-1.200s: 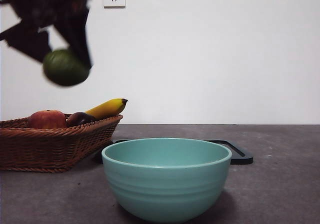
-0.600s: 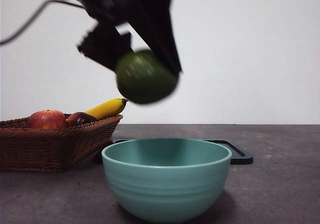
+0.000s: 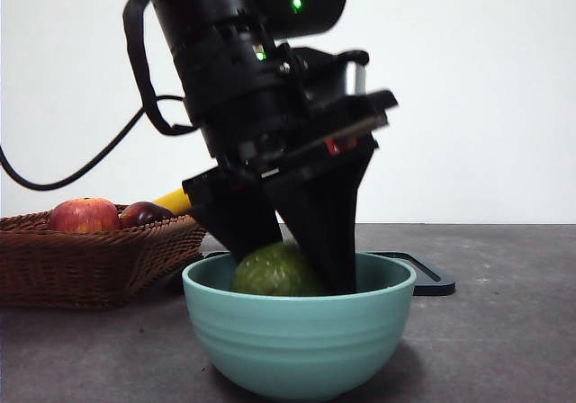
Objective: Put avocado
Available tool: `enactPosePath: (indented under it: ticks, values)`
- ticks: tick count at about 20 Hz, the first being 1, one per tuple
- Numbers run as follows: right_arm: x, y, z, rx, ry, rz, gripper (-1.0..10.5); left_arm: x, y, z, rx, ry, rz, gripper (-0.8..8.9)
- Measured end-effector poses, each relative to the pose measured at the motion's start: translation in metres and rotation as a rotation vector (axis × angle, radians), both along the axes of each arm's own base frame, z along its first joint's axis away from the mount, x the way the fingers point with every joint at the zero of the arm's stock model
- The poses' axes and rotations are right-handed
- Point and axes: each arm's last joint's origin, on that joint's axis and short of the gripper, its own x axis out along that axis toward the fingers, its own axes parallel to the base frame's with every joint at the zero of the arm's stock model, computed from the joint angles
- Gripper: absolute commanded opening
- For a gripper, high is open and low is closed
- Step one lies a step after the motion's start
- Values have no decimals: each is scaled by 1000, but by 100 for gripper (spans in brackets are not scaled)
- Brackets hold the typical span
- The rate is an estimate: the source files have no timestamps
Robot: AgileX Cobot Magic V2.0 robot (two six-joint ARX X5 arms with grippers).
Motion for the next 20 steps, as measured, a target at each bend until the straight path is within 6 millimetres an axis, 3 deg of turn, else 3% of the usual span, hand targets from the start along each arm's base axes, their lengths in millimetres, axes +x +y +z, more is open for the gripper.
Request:
enactPosePath:
  ticks: [3,6,14,16,20]
  values:
    - [0,0,0,0,0,0,380,-1,-1,-1,1,0,-7,226]
    - [0,0,0,0,0,0,380,-2,-1,-1,8,5,-7,344]
    - [0,0,0,0,0,0,380,-4,-1,1,20,16,-8,350]
    - [0,0,0,0,0,0,380,-3,-3,9,2,3,-7,350]
    - [0,0,0,0,0,0,380,-5,6,54,-118,-85,3,350]
